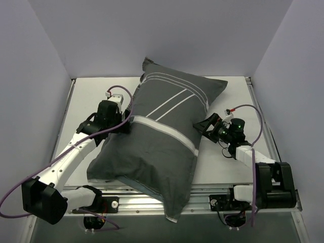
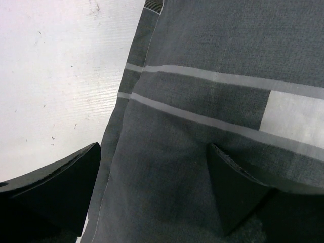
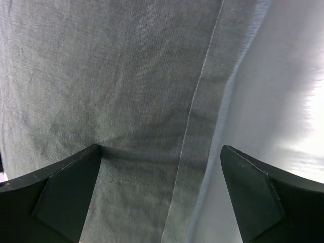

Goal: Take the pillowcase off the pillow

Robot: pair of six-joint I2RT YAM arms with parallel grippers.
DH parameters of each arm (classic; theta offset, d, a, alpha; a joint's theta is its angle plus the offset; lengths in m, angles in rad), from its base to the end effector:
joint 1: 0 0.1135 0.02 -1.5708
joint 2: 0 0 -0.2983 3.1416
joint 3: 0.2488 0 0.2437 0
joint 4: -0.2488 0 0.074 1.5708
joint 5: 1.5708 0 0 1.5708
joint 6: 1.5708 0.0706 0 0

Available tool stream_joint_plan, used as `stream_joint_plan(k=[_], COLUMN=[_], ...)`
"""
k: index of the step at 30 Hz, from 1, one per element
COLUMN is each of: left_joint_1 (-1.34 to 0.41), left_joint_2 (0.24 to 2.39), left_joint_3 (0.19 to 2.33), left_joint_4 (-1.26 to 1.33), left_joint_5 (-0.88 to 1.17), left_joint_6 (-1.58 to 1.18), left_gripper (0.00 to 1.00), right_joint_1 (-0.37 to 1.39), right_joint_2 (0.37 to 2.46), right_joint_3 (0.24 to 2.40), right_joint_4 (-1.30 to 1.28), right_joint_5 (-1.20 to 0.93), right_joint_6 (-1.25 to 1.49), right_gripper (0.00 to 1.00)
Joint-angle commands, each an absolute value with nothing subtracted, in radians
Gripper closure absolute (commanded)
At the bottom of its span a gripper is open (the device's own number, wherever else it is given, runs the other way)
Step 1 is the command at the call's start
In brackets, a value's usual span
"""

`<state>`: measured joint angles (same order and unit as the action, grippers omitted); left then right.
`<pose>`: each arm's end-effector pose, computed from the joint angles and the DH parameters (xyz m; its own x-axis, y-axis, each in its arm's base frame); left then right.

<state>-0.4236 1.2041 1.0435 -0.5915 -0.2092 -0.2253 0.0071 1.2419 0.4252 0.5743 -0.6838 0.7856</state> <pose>0.2433 -0.0936 0.3157 -0.6660 0.0606 -0.7435 0.1180 0.9927 -0.0248 0.2537 0.0464 0.2338 -0.6073 0.5440 -0.5790 -0.2677 0.5461 0.7938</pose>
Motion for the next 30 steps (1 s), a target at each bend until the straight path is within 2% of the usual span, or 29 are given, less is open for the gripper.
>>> stream_joint_plan(k=[1,10,13,16,17,19,20,23,27,30], left_joint_1=[-0.422,-0.423,-0.426,-0.436,-0.439,-0.446,-0.455,-0.494,-0.583,-0.662], left_joint_2=[1.229,1.291,1.328,1.351,1.354,1.355,1.355,1.356,1.373,1.408], left_joint_3=[1.081,1.089,1.103,1.109,1.109,1.108,1.108,1.114,1.14,1.167], left_joint_4=[-0.604,-0.617,-0.63,-0.64,-0.64,-0.637,-0.634,-0.627,-0.589,-0.551], left_joint_5=[-0.167,-0.111,-0.074,-0.045,-0.037,-0.028,-0.023,-0.015,-0.012,-0.027], left_joint_6=[-0.235,-0.239,-0.239,-0.238,-0.241,-0.242,-0.244,-0.258,-0.308,-0.362], left_gripper=[0.06,0.06,0.06,0.06,0.06,0.06,0.06,0.06,0.06,0.06], right_joint_1=[0.006,0.135,0.184,0.204,0.206,0.206,0.206,0.204,0.207,0.207], right_joint_2=[1.293,1.353,1.365,1.382,1.387,1.381,1.361,1.281,1.152,1.098], right_joint_3=[0.407,0.437,0.456,0.474,0.48,0.504,0.517,0.593,0.785,0.989], right_joint_4=[0.823,0.995,1.032,1.095,1.104,1.103,1.095,0.975,0.584,0.407], right_joint_5=[-0.798,-0.836,-0.839,-0.842,-0.844,-0.845,-0.845,-0.83,-0.726,-0.664], right_joint_6=[0.854,0.867,0.876,0.902,0.908,0.916,0.917,0.888,0.699,0.608], right_gripper=[0.0,0.02,0.05,0.25,0.41,0.61,0.78,1.0,1.0,1.0])
